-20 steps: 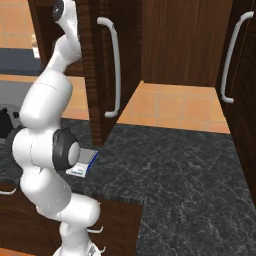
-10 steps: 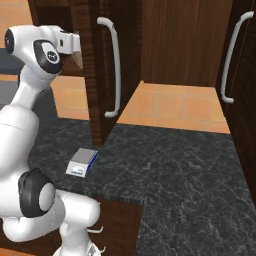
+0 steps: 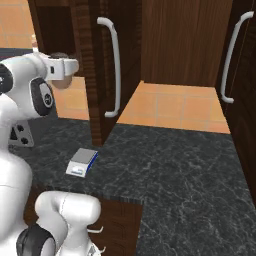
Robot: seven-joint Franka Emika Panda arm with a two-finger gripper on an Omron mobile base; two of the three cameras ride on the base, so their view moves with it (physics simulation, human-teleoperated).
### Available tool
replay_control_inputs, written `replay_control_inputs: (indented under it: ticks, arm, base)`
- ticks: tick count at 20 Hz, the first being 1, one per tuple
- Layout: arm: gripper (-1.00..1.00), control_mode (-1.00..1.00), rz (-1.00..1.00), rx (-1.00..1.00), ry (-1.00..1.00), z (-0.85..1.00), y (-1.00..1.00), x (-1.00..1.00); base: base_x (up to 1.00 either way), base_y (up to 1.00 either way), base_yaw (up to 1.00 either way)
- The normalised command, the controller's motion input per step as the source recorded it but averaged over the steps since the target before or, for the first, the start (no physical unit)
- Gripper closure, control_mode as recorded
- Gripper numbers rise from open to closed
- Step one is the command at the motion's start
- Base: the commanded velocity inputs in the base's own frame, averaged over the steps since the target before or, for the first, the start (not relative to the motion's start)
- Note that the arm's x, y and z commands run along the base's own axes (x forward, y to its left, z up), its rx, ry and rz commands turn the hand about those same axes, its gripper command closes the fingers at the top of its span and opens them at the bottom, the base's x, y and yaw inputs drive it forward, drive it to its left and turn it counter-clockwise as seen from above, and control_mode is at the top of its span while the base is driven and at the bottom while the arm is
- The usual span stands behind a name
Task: Pick the honey bottle and place it on the digital scale for weighing, and close the cabinet.
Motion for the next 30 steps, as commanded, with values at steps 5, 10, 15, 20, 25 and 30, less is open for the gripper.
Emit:
replay_control_inputs:
  ticks: [5,10,15,20,25,30]
  arm:
    - [1.00,-1.00,0.74,-0.05,0.00,-0.71,0.49,-0.10]
    - [1.00,-1.00,0.72,-0.02,0.00,-0.61,0.09,0.14]
    - [1.00,-1.00,0.35,-0.14,-0.08,-0.54,0.40,0.14]
    - [1.00,-1.00,0.10,-0.14,-0.01,-0.35,0.12,0.21]
    - [1.00,-1.00,0.01,-0.15,0.00,-0.10,-0.20,0.00]
    - [1.00,-1.00,0.00,-0.13,0.00,0.00,-0.37,0.00]
  base:
    - [0.00,0.00,0.00]
    - [0.00,0.00,0.00]
    - [0.00,0.00,0.00]
    - [0.00,0.00,0.00]
    - [0.00,0.00,0.00]
    - [0.00,0.00,0.00]
